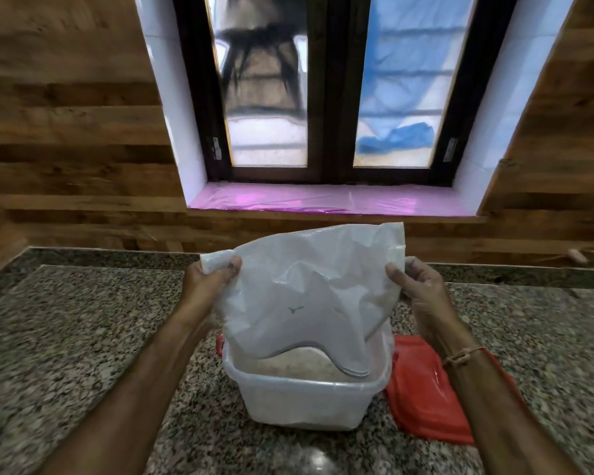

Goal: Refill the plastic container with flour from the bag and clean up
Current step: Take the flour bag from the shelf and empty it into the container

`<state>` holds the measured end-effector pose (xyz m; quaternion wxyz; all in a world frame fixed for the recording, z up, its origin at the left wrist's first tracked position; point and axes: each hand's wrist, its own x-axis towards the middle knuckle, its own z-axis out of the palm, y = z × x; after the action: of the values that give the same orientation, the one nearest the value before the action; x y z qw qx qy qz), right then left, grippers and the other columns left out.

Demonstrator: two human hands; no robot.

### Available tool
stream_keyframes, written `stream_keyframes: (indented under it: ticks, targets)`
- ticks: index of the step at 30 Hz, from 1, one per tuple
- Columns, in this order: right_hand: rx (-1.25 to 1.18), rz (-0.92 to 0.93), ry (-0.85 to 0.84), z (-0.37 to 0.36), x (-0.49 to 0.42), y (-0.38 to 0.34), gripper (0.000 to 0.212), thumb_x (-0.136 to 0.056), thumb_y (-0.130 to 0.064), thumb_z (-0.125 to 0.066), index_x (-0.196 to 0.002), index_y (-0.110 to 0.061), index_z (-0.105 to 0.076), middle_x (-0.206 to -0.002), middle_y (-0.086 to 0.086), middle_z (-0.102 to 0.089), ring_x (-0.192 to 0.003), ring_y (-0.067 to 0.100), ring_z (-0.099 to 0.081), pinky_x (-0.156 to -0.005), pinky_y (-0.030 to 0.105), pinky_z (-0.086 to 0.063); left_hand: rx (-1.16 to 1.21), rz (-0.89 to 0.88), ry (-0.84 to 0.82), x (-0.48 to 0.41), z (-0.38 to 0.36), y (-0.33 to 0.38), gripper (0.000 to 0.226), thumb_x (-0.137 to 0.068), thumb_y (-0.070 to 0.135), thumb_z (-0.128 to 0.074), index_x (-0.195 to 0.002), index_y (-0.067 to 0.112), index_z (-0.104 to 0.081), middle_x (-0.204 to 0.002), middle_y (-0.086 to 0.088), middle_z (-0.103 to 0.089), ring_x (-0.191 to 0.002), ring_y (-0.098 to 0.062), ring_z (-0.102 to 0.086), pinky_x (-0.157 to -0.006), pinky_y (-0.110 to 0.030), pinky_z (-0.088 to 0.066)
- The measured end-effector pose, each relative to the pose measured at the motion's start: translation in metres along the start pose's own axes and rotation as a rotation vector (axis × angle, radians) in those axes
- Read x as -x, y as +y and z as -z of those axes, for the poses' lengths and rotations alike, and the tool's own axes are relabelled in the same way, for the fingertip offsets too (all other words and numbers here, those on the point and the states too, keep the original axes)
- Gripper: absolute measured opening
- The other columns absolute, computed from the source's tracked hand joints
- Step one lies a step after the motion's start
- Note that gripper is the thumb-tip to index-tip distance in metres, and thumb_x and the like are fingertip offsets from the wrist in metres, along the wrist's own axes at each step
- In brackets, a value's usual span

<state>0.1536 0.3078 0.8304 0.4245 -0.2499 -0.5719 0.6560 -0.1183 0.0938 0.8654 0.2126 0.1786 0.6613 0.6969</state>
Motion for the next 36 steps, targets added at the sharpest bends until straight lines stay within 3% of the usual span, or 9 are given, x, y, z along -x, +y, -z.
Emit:
stream_keyframes:
  ticks: [5, 10, 14, 17, 20, 23, 28, 30, 36]
  targets:
    - [0.053, 0.034, -0.064, -0.006, -0.01, -0.009, 0.025, -0.078, -0.022, -0.08, -0.087, -0.004, -0.066, -0.086, 0.012, -0.068, -0.079, 0.019, -0.064, -0.064, 0.027, -0.056, 0.051, 0.015, 0.129, 0.013, -0.009, -0.006, 0.009, -0.089, 0.015, -0.079, -0.088, 0.017, -0.07, -0.091, -0.004, -0.076, -0.082, -0.021, -0.074, -0.073, -0.036, -0.063]
    - [0.099, -0.002, -0.038, -0.02, -0.004, -0.008, 0.031, -0.091, -0.017, -0.073, -0.119, -0.01, -0.063, -0.112, 0.01, -0.072, -0.102, 0.032, -0.07, -0.073, 0.04, -0.064, 0.105, 0.097, 0.213, 0.026, -0.018, -0.022, 0.019, -0.087, 0.019, -0.08, -0.102, 0.014, -0.069, -0.105, -0.012, -0.076, -0.098, -0.034, -0.073, -0.088, -0.054, -0.06]
    - [0.382, 0.203, 0.099, -0.028, 0.011, 0.004, 0.067, -0.082, -0.032, -0.082, -0.132, -0.024, -0.037, -0.129, 0.009, -0.053, -0.108, 0.026, -0.065, -0.085, 0.042, -0.062, 0.16, 0.162, 0.246, 0.028, -0.019, -0.026, 0.018, -0.088, 0.022, -0.08, -0.1, 0.016, -0.068, -0.099, -0.007, -0.075, -0.089, -0.025, -0.071, -0.078, -0.045, -0.059]
    - [0.68, 0.319, 0.091, -0.043, 0.039, 0.026, 0.071, -0.069, -0.06, -0.078, -0.12, -0.018, -0.051, -0.15, 0.009, -0.033, -0.135, 0.021, -0.044, -0.099, 0.019, -0.051, 0.183, 0.155, 0.254, 0.031, -0.02, -0.026, 0.015, -0.088, 0.022, -0.08, -0.093, 0.017, -0.067, -0.092, -0.004, -0.073, -0.083, -0.022, -0.069, -0.074, -0.041, -0.057]
    - [0.763, 0.254, 0.019, -0.052, 0.05, 0.047, 0.056, -0.068, -0.058, -0.085, -0.107, -0.023, -0.063, -0.163, 0.006, -0.017, -0.151, 0.016, -0.021, -0.115, 0.026, -0.034, 0.205, 0.166, 0.236, 0.035, -0.022, -0.025, 0.012, -0.09, 0.018, -0.077, -0.088, 0.017, -0.065, -0.086, 0.0, -0.071, -0.078, -0.018, -0.066, -0.064, -0.033, -0.051]
    - [0.75, 0.18, 0.123, -0.056, 0.037, 0.046, 0.037, -0.071, -0.043, -0.09, -0.092, -0.022, -0.069, -0.145, 0.009, -0.039, -0.138, 0.022, -0.041, -0.109, 0.032, -0.043, 0.207, 0.188, 0.22, 0.037, -0.018, -0.026, 0.011, -0.09, 0.02, -0.077, -0.089, 0.016, -0.067, -0.087, -0.002, -0.072, -0.08, -0.02, -0.067, -0.065, -0.035, -0.052]
    - [0.735, 0.093, 0.105, -0.067, 0.027, 0.035, 0.019, -0.081, -0.028, -0.084, -0.071, -0.018, -0.072, -0.074, -0.004, -0.071, -0.071, 0.013, -0.066, -0.064, 0.031, -0.052, 0.171, 0.172, 0.251, 0.041, -0.015, -0.03, 0.012, -0.091, 0.019, -0.076, -0.092, 0.016, -0.064, -0.088, -0.002, -0.07, -0.079, -0.018, -0.064, -0.072, -0.039, -0.053]
    - [0.739, 0.111, 0.064, -0.067, 0.033, 0.031, 0.018, -0.084, -0.023, -0.082, -0.072, -0.015, -0.071, -0.07, -0.006, -0.07, -0.069, 0.012, -0.065, -0.064, 0.03, -0.052, 0.124, 0.143, 0.294, 0.041, -0.013, -0.034, 0.019, -0.09, 0.023, -0.077, -0.103, 0.011, -0.067, -0.094, -0.006, -0.072, -0.083, -0.022, -0.068, -0.072, -0.039, -0.057]
    - [0.031, -0.234, -0.217, -0.054, 0.04, 0.023, 0.013, -0.095, -0.011, -0.068, -0.088, -0.002, -0.063, -0.08, 0.012, -0.065, -0.078, 0.026, -0.062, -0.061, 0.027, -0.056, 0.114, 0.093, 0.339, 0.039, -0.024, -0.041, 0.032, -0.09, 0.02, -0.077, -0.116, 0.005, -0.066, -0.101, -0.008, -0.073, -0.086, -0.022, -0.071, -0.077, -0.038, -0.058]
